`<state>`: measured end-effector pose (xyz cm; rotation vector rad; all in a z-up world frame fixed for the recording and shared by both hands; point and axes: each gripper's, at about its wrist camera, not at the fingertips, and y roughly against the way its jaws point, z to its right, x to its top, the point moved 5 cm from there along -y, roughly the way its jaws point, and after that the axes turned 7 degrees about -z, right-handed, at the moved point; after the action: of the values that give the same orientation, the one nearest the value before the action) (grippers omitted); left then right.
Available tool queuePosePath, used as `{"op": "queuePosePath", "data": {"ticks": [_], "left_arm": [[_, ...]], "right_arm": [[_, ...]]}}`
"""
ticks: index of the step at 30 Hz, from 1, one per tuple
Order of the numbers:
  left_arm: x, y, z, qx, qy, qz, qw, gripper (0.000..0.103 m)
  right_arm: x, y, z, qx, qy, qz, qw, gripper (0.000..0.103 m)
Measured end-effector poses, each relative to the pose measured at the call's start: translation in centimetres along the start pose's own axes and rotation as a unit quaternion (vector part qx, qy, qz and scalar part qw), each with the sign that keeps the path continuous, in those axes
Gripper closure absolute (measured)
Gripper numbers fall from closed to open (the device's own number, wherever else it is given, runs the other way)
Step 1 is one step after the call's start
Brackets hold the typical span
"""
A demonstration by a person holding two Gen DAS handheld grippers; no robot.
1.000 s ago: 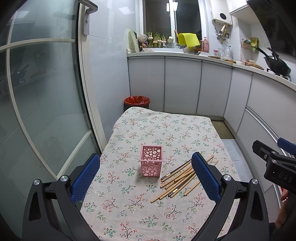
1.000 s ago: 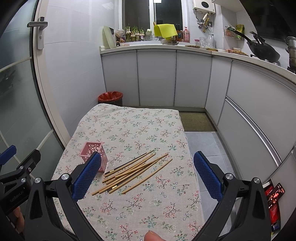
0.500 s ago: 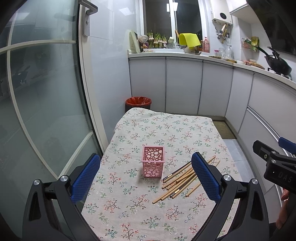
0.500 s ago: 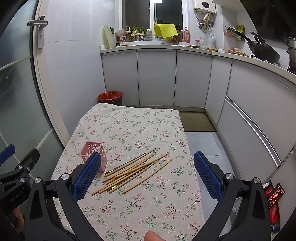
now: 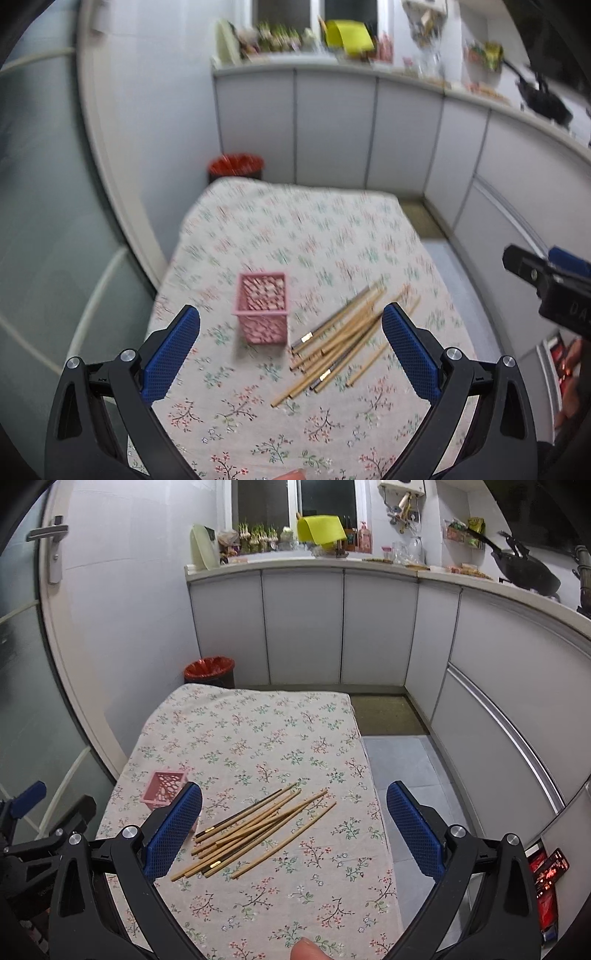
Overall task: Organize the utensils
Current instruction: 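Lower the left gripper onto the chopstick pile and grasp one wooden chopstick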
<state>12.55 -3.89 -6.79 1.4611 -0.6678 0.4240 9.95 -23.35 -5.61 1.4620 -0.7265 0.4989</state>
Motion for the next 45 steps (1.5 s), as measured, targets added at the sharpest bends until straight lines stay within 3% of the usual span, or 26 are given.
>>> {"op": "queuePosePath", "data": {"ticks": [6, 11, 16, 21, 24, 39, 45], "left_arm": [[1.5, -4.7, 2.9, -0.024, -0.041, -0.064, 0.9968, 0.007], [2.1, -10.2, 5.9, -0.055, -0.069, -0.121, 0.9886, 0.008], [2.7, -16.8, 8.5, -0.055, -0.097, -0.174, 0.9784, 0.032], [2.5, -23.2, 10.1, -0.084, -0.094, -0.236, 0.9635, 0.078], [2.6, -26.1, 10.8, -0.088, -0.104, -0.247, 0.9595, 0.089], [4.6, -34.2, 15.4, -0.122, -0.128, -0.279, 0.9438, 0.089], [4.8, -34.6, 16.3, -0.095, -0.147, -0.277, 0.9447, 0.094]], "right_arm": [[0.6, -6.8, 1.9, -0.019, -0.013, -0.092, 0.996, 0.007], [-1.8, -13.1, 4.7, -0.008, -0.058, -0.174, 0.983, 0.007], [-2.3, -16.9, 7.1, -0.011, -0.092, -0.219, 0.971, 0.007], [-2.8, -19.7, 8.0, -0.005, -0.098, -0.246, 0.964, 0.015], [-3.3, -21.0, 8.3, 0.006, -0.105, -0.264, 0.959, 0.018], [-3.9, -24.2, 10.3, 0.019, -0.155, -0.295, 0.943, 0.019], [-4.1, -24.9, 11.1, 0.017, -0.164, -0.3, 0.939, 0.019]]}}
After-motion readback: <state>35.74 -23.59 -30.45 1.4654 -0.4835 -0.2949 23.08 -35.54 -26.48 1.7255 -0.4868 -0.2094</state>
